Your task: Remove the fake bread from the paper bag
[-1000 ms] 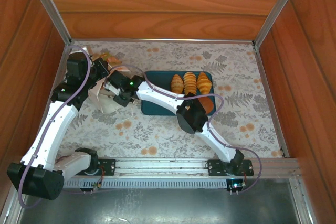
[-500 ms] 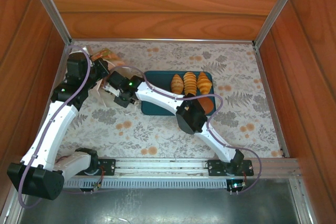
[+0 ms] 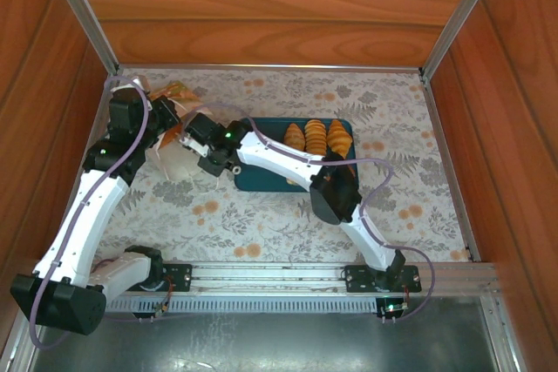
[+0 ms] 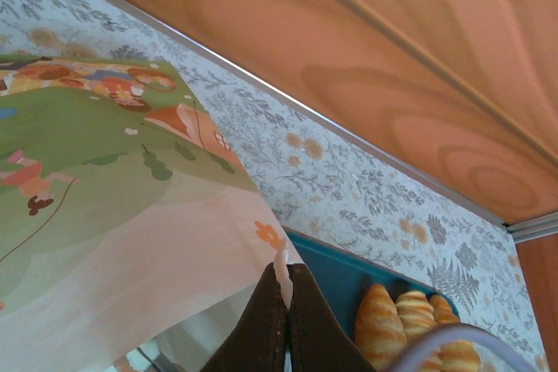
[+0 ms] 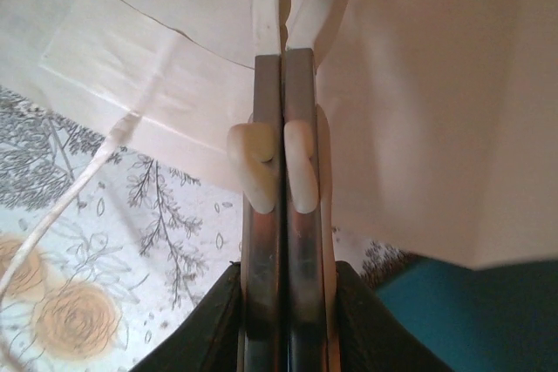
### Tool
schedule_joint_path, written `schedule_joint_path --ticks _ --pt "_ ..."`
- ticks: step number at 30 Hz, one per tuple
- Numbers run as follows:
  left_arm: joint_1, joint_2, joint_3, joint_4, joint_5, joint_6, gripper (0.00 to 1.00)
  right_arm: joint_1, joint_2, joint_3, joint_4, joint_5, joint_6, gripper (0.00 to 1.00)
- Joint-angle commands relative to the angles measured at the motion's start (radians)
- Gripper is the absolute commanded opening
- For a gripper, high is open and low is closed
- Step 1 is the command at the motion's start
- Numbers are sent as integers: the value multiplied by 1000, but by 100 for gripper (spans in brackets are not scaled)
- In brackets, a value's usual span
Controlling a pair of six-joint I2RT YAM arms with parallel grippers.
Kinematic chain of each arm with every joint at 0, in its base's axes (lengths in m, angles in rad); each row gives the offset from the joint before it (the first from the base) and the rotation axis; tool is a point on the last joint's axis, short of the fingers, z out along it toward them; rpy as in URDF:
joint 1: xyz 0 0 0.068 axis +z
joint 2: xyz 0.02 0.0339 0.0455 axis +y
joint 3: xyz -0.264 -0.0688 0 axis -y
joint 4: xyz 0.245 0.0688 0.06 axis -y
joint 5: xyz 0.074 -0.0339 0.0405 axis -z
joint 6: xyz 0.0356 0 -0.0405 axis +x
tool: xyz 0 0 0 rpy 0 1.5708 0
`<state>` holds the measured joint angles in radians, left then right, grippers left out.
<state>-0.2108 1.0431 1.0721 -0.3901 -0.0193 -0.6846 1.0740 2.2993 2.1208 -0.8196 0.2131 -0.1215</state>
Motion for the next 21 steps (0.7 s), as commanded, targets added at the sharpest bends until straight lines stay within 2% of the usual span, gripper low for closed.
schedule_joint_path --ticks 1,6,9,13,17,21 --pt "-5 -7 6 -12 -10 13 0 7 -57 -33 -8 15 45 15" --pt "-5 10 23 -12 23 3 0 4 -39 -1 12 -50 87 28" --pt "-6 7 32 -11 39 -11 0 -9 22 100 -41 -78 147 31" --pt "-9 -7 34 -11 43 -30 0 -30 87 226 -120 -207 297 35" --pt "-12 -7 36 -10 48 -53 0 -34 59 173 -25 -308 503 38" --pt "-17 -3 32 -4 46 -82 0 -45 -12 3 201 -416 751 39"
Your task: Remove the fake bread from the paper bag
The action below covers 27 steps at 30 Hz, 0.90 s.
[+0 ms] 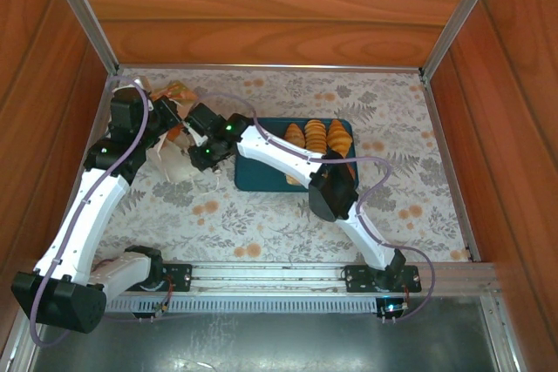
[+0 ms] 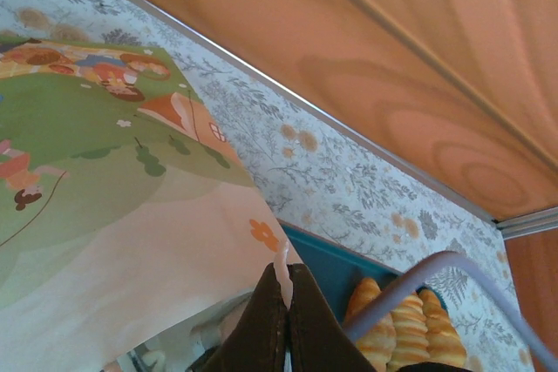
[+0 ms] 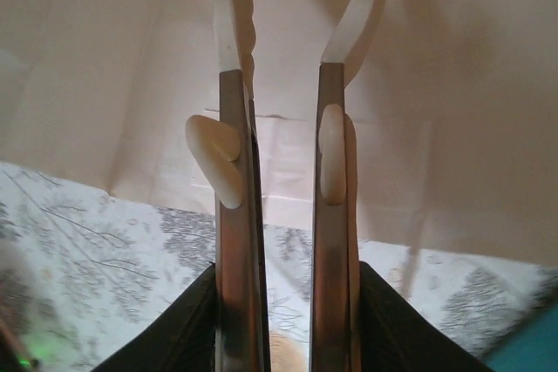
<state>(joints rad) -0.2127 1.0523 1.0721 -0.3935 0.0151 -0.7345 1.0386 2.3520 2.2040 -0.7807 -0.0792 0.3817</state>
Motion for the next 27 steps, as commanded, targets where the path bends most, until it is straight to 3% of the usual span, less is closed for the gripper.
schedule_joint_path --ticks 1,8,15,27 --pt "-17 -10 34 -1 11 -34 0 -12 -77 -117 218 -152 291 39" --pt "-24 -13 32 12 8 -62 0 -23 -70 -187 425 -285 472 41" --pt "-33 -9 26 24 15 -66 0 -56 -48 -242 593 -338 693 44" --pt "-50 3 25 39 23 -68 0 -77 41 -152 578 -357 777 45"
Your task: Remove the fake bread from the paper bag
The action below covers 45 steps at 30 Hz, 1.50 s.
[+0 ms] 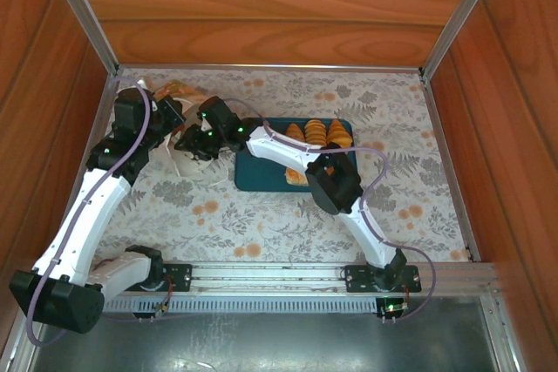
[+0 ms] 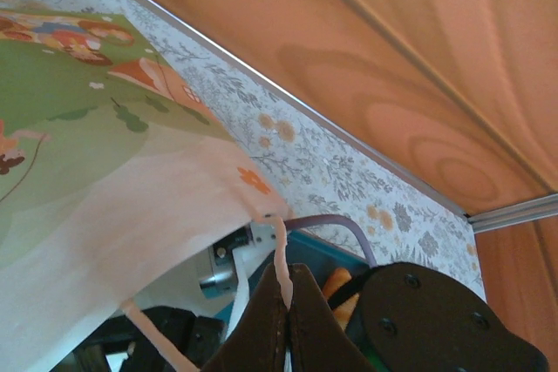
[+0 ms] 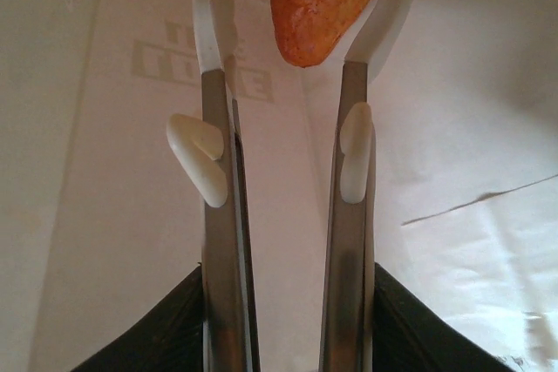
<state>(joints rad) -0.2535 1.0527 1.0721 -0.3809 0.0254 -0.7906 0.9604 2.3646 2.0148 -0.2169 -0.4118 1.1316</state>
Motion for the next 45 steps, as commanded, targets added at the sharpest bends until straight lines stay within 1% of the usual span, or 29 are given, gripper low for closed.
schedule_joint_path --ticks 1,11,16,19,24,28,32,34,39,45 --pt "-10 3 26 27 13 -13 0 1 31 41 10 -25 28 45" --pt "-15 -2 23 29 -2 -2 0 3 83 137 -152 -16 -58 46" --pt "-16 5 26 33 6 -9 0 3 112 166 -166 -20 -70 46" --pt "-18 4 26 33 1 -8 0 3 119 176 -162 -27 -74 39" --pt "-18 -14 10 30 -31 2 0 3 85 164 -176 8 -107 28" --pt "-19 -27 0 30 -63 15 0 3 47 140 -176 26 -135 23" --pt "-18 -38 -14 22 -111 27 0 2 -11 76 -151 33 -142 19" --pt "-18 -42 -21 16 -132 27 0 3 -48 25 -130 34 -145 18" --pt "-18 -31 -21 14 -149 14 0 2 -166 -176 -46 60 -120 18" --pt "-18 -10 -18 13 -164 -2 0 4 -285 -339 23 49 -84 19"
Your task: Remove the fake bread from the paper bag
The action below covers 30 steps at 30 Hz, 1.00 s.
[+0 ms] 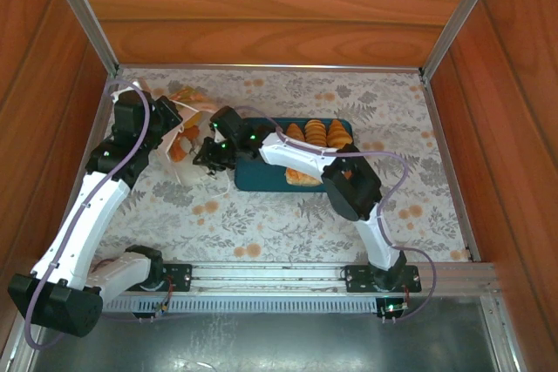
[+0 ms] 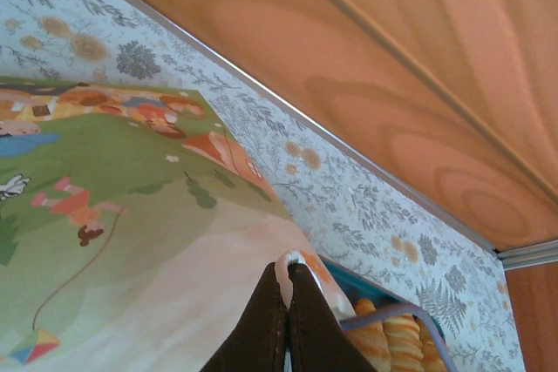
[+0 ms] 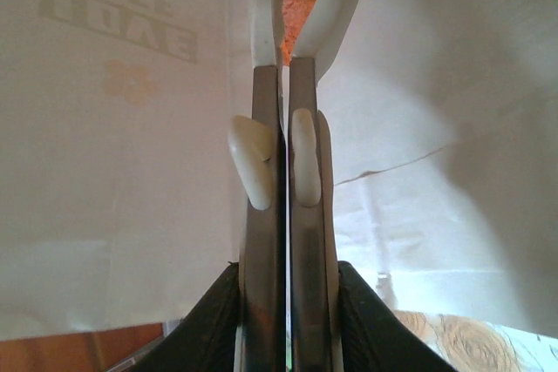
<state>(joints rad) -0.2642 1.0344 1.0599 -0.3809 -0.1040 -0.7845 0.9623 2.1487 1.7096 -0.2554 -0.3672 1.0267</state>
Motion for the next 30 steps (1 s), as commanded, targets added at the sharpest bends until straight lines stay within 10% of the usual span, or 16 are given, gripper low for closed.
schedule_joint_path --ticks 1,22,30 --pt "-7 10 -6 10 -39 -10 0 4 -87 -47 62 -1 17 19" --pt "-11 -100 -41 5 -123 47 0 -23 130 425 -456 -191 -432 19" --pt "-18 -45 -59 8 -68 8 0 -30 33 332 -513 -124 -489 20"
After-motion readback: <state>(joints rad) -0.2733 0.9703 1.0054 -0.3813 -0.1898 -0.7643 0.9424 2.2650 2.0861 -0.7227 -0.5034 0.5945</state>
